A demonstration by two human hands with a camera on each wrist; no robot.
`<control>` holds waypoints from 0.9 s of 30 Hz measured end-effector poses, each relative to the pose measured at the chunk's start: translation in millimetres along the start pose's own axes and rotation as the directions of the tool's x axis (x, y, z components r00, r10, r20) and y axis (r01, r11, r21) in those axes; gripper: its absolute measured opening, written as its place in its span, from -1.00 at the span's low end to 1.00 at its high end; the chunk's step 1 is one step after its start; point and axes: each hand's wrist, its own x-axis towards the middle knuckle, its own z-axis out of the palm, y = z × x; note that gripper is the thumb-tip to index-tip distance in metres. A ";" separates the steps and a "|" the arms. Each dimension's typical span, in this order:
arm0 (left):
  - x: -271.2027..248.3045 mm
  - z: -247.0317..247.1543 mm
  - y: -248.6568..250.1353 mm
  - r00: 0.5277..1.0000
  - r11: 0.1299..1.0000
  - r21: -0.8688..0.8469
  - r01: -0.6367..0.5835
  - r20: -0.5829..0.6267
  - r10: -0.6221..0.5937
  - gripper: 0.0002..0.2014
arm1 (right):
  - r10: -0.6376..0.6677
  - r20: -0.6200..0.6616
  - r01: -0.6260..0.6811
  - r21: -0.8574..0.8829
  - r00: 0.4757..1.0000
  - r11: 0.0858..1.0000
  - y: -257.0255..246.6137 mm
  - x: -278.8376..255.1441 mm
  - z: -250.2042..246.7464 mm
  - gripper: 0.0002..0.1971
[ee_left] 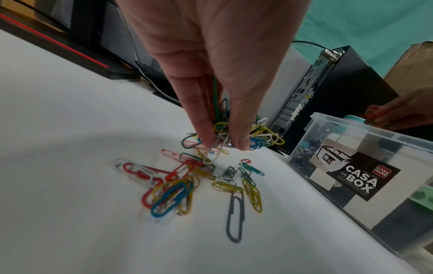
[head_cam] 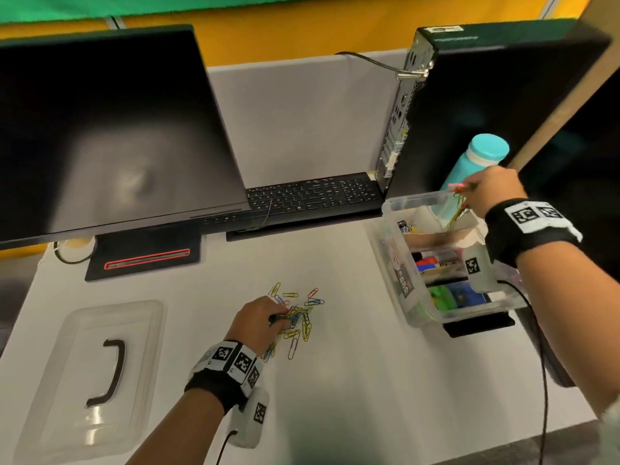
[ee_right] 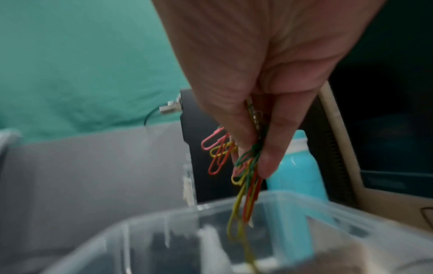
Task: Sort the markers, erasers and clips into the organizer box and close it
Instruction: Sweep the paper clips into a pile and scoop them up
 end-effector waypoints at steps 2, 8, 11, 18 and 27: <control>-1.8 -0.9 0.8 1.000 1.000 -0.008 0.003 -0.008 -0.003 -0.69 | 0.018 0.110 -0.003 -0.132 0.994 0.991 -0.8 9.2 10.8 -0.77; -5.1 -3.9 -3.9 0.999 1.000 -0.008 0.020 -0.029 -0.020 -0.69 | 0.043 0.237 0.024 -0.275 0.970 0.961 -6.8 19.2 28.7 -0.72; -6.2 -6.6 -4.3 0.999 1.000 -0.008 0.016 -0.030 -0.016 -0.70 | 0.053 0.369 0.067 -0.305 0.928 0.950 -10.1 18.1 28.3 -0.57; -10.7 -23.6 20.0 0.992 0.996 -0.006 -0.093 -0.091 0.092 -0.75 | -0.051 0.111 0.032 0.168 0.992 0.985 4.6 -46.6 -4.4 -0.66; 31.3 -50.4 157.9 0.945 0.927 0.200 -0.316 -0.021 0.327 -0.78 | 0.070 0.176 -0.080 0.052 0.982 0.995 57.8 -132.9 46.2 -0.32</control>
